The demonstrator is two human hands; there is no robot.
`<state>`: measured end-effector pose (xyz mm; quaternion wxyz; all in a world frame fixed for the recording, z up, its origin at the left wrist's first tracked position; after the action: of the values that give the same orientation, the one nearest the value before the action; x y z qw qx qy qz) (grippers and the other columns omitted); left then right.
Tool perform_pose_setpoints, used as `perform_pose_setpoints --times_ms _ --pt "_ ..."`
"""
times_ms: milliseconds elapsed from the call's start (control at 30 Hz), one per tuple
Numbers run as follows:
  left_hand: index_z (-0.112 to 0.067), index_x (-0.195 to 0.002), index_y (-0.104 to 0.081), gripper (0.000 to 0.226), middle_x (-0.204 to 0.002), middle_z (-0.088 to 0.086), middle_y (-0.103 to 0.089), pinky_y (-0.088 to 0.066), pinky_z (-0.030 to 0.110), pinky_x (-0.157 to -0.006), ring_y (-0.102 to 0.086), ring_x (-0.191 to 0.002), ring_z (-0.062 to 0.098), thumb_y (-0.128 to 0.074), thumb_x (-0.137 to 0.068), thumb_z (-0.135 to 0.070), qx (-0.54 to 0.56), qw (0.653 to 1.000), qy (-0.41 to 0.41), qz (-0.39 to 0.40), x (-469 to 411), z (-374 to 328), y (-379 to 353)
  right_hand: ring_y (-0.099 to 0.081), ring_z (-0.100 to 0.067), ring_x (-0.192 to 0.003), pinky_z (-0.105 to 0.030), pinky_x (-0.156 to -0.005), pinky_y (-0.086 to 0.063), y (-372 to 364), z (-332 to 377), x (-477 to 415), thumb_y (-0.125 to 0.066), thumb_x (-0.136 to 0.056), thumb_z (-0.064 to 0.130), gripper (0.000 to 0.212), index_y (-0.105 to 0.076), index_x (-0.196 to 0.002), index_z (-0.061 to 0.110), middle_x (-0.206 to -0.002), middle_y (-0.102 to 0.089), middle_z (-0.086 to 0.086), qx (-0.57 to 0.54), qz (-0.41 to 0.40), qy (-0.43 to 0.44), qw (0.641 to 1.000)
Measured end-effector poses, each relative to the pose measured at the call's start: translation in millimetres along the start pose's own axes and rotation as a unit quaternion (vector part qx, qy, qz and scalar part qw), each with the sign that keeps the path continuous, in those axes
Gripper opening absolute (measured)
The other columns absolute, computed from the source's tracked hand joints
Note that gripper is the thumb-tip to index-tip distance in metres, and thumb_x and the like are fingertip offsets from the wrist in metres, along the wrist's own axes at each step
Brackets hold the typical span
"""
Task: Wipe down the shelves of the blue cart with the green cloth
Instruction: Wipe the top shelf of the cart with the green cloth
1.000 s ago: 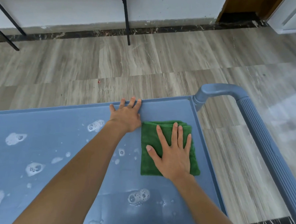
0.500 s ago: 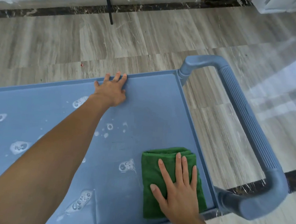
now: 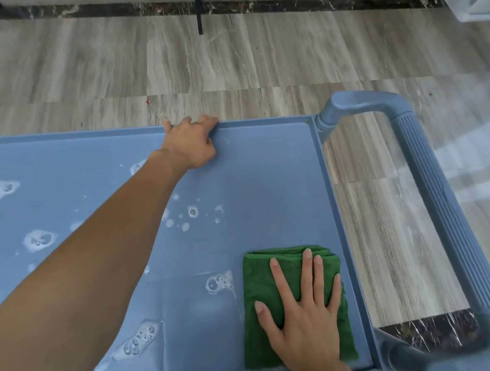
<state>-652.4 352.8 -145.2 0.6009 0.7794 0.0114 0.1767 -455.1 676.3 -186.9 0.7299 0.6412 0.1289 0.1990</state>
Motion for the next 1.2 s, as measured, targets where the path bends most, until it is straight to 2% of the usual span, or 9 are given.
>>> perform_pose_setpoints --times_ms 233,400,667,767,833,933,1000,1100,1200 --pt "-0.022 -0.150 -0.034 0.069 -0.142 0.009 -0.049 -0.009 0.067 -0.116 -0.030 -0.142 0.037 -0.045 -0.083 -0.009 0.023 1.000 0.009 -0.005 -9 4 0 0.001 -0.036 -0.155 -0.070 -0.117 -0.009 5 4 -89 -0.035 -0.092 0.076 0.078 -0.016 -0.159 0.041 -0.168 0.001 -0.018 0.007 -0.005 0.000 1.000" --pt "-0.022 -0.149 -0.036 0.070 -0.141 0.005 -0.051 -0.002 0.068 -0.117 -0.029 -0.143 0.035 -0.045 -0.081 -0.009 0.044 0.999 0.007 -0.002 -17 2 -1 0.009 -0.034 -0.155 -0.070 -0.117 -0.004 3 12 -166 -0.023 -0.092 0.078 0.076 -0.006 -0.159 0.045 -0.168 0.006 -0.018 0.009 0.007 -0.004 1.000" --pt "-0.023 -0.154 -0.027 0.074 -0.155 -0.004 -0.037 0.004 0.068 -0.117 -0.016 -0.150 0.035 -0.043 -0.083 -0.010 0.052 0.999 0.002 -0.002 -18 4 -8 0.019 -0.032 -0.153 -0.067 -0.117 0.008 -1 45 -282 -0.005 -0.086 0.084 0.078 0.005 -0.156 0.050 -0.167 0.016 -0.017 -0.003 0.032 0.000 0.999" --pt "-0.024 -0.155 -0.022 0.072 -0.161 -0.005 -0.028 0.003 0.069 -0.116 -0.012 -0.151 0.035 -0.040 -0.086 -0.014 0.036 0.999 -0.009 0.000 -19 3 -9 0.019 -0.033 -0.153 -0.067 -0.116 0.009 -1 52 -300 -0.004 -0.086 0.085 0.079 0.006 -0.156 0.050 -0.167 0.017 -0.017 0.000 0.030 0.001 1.000" --pt "-0.027 -0.158 -0.013 0.069 -0.167 -0.002 -0.013 0.003 0.068 -0.117 -0.005 -0.152 0.037 -0.037 -0.094 -0.021 0.012 1.000 -0.017 0.019 -19 7 -13 0.018 -0.033 -0.153 -0.067 -0.116 0.010 -1 54 -301 -0.004 -0.086 0.085 0.079 0.005 -0.156 0.050 -0.167 0.017 -0.016 0.000 0.029 0.001 1.000" --pt "-0.034 -0.158 0.000 0.064 -0.168 -0.005 0.008 0.006 0.067 -0.117 0.007 -0.151 0.045 -0.030 -0.102 -0.037 -0.017 0.999 0.030 0.021 -12 36 -14 0.020 -0.032 -0.153 -0.066 -0.116 0.012 -1 53 -302 -0.002 -0.084 0.086 0.080 0.006 -0.155 0.050 -0.166 0.018 -0.016 -0.003 0.028 -0.002 1.000" --pt "-0.037 -0.158 0.004 0.065 -0.168 -0.008 0.009 0.005 0.067 -0.118 0.008 -0.150 0.048 -0.028 -0.102 -0.039 -0.034 0.997 0.064 0.025 -4 55 -13 0.021 -0.032 -0.152 -0.066 -0.116 0.013 -1 54 -306 -0.003 -0.084 0.086 0.080 0.006 -0.155 0.050 -0.166 0.019 -0.016 -0.003 0.032 -0.004 0.999" --pt "-0.036 -0.158 0.002 0.067 -0.168 -0.009 0.002 0.001 0.063 -0.120 0.004 -0.150 0.049 -0.031 -0.100 -0.035 -0.034 0.997 0.060 0.039 -4 55 -11 0.022 -0.033 -0.152 -0.066 -0.116 0.013 1 55 -311 -0.004 -0.084 0.085 0.079 0.006 -0.155 0.050 -0.165 0.018 -0.021 -0.001 0.031 -0.009 0.999" --pt "-0.036 -0.158 0.005 0.071 -0.168 -0.010 0.004 0.001 0.059 -0.122 0.008 -0.149 0.050 -0.034 -0.099 -0.033 -0.033 0.997 0.064 0.042 -3 51 -10 0.021 -0.033 -0.152 -0.065 -0.117 0.012 3 55 -311 -0.003 -0.084 0.085 0.079 0.006 -0.155 0.051 -0.165 0.017 -0.021 0.000 0.028 -0.010 1.000"
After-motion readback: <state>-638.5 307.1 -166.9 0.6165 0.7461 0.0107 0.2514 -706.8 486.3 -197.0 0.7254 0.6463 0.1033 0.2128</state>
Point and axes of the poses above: each hand's wrist, its own x-axis away from the middle knuckle, its own y-axis out of the back of the hand, z = x × y, the point moved 10 cm from there along -x, towards the middle knuckle
